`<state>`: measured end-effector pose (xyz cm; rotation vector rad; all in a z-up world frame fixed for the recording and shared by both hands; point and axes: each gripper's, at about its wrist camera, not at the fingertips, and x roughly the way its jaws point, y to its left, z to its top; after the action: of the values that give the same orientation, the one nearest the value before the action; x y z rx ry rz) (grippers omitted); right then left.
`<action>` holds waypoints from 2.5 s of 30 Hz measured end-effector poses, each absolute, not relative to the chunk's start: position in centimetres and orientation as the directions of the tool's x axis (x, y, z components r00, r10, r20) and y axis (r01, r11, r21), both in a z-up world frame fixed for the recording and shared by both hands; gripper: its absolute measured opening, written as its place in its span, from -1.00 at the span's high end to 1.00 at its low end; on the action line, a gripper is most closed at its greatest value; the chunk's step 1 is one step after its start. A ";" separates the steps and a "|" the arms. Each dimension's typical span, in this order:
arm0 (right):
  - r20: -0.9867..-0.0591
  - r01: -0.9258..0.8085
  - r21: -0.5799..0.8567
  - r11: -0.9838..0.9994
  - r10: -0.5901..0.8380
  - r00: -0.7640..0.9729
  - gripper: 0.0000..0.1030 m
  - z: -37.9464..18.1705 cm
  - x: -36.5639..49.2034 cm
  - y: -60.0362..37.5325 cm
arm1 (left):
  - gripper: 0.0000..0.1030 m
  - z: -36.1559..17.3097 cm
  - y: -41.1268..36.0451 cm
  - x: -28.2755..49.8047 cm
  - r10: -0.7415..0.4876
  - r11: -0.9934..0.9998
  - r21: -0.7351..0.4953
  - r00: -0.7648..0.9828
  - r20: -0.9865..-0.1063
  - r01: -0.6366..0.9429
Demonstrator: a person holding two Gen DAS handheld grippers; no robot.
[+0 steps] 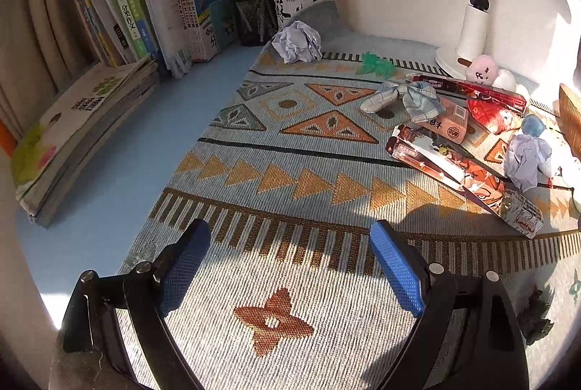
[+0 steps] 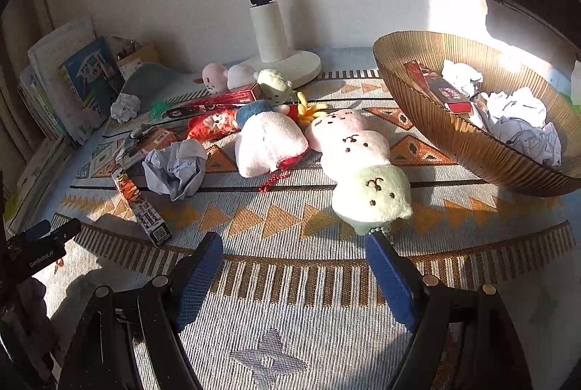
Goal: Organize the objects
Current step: 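Move both grippers back toward the remaining items on the rug, then grasp a crumpled paper ball with the left gripper while the right gripper grasps another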
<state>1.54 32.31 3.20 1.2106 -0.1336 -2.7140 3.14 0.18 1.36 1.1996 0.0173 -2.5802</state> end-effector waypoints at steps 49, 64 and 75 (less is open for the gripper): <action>-0.669 0.268 0.351 -0.897 -0.441 -0.599 0.05 5.8 -1.3 30.3 | 0.15 8.5 -0.8 -5.9 0.001 -0.991 -0.095 -0.709 -0.705 0.093; -0.759 0.231 0.151 -0.961 -0.262 -0.595 -0.16 3.0 5.4 33.0 | 0.14 2.0 0.9 5.1 0.004 -0.996 -0.062 -0.651 -0.759 0.066; -0.736 0.201 0.268 -0.942 -0.335 -0.589 -0.24 2.4 6.7 34.0 | 0.14 2.0 1.3 5.4 -0.020 -0.996 -0.043 -0.657 -0.754 0.080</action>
<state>6.66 33.96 2.36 1.2276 -0.2248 -2.5489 5.38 1.33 1.95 1.2763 0.1120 -2.8085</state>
